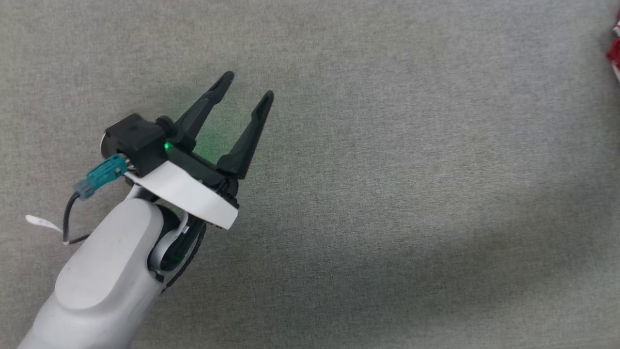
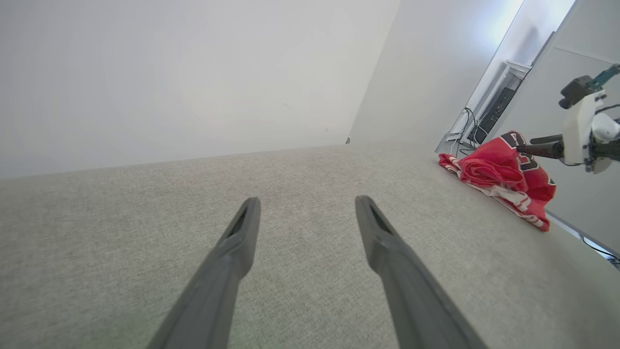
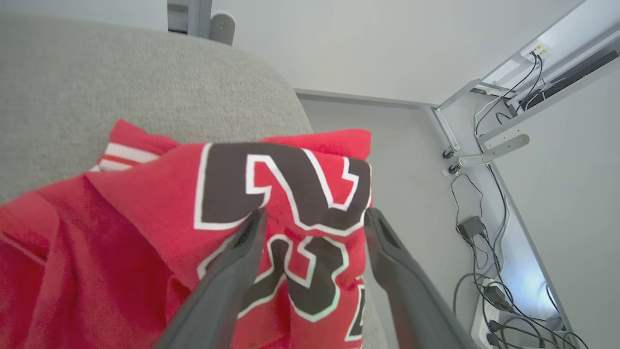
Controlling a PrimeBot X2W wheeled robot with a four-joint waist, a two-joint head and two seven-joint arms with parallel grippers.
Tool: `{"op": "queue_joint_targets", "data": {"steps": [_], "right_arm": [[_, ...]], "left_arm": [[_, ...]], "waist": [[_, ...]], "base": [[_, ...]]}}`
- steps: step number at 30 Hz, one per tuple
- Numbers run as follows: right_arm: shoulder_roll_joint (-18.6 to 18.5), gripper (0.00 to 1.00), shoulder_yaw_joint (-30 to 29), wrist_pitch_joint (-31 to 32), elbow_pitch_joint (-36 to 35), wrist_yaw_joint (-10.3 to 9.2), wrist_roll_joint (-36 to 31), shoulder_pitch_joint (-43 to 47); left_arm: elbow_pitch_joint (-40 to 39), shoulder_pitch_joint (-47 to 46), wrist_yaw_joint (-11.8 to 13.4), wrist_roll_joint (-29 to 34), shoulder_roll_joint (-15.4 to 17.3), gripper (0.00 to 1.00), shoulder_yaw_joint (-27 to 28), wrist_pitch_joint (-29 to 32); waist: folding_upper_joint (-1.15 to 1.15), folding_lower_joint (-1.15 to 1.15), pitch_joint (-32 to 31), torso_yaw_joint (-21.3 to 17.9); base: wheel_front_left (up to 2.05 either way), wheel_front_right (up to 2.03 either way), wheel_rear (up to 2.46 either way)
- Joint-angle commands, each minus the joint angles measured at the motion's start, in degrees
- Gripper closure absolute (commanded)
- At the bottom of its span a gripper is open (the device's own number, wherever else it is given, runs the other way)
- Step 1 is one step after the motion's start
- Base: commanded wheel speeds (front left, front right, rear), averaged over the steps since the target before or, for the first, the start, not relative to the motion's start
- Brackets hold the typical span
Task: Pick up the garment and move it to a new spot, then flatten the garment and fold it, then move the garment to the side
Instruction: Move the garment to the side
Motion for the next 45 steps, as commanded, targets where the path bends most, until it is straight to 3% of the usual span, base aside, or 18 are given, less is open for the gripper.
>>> {"op": "queue_joint_targets", "data": {"steps": [1, 15, 25, 33, 45], "right_arm": [[0.4, 0.00, -0.8, -0.6, -0.2, -0.04, 0.1, -1.0], [5.6, 0.00, -0.3, -7.6, -1.1, -0.04, 3.6, 1.9], [9.9, 0.00, 9.4, -14.1, -4.2, -0.04, 12.2, 7.4], [10.8, 0.00, 18.2, -19.8, -10.4, -0.03, 18.5, 14.6], [11.7, 0.00, 22.1, -25.3, -19.7, -0.03, 23.2, 26.0]], "left_arm": [[-0.2, 1.0, -0.2, -0.4, 0.0, 0.00, 0.5, -0.3], [0.1, 7.0, -0.2, -1.8, 0.1, 0.00, 7.9, -0.3], [-0.1, 14.6, -0.2, 2.7, -2.0, 0.00, 17.0, -0.3], [-1.2, 21.8, -0.2, 6.3, -3.4, 0.00, 24.3, -0.3], [-2.7, 31.7, -0.2, 11.3, -7.3, 0.00, 33.3, -0.3]], "waist": [[0.00, 0.00, -0.6, -0.2], [0.00, 0.00, -6.8, 1.1], [0.00, 0.00, -12.2, 3.3], [0.00, 0.00, -16.1, 4.8], [0.00, 0.00, -21.0, 5.8]], "base": [[0.00, 0.00, 0.00], [0.00, 0.00, 0.00], [0.00, 0.00, 0.00], [0.00, 0.00, 0.00], [0.00, 0.00, 0.00]]}}
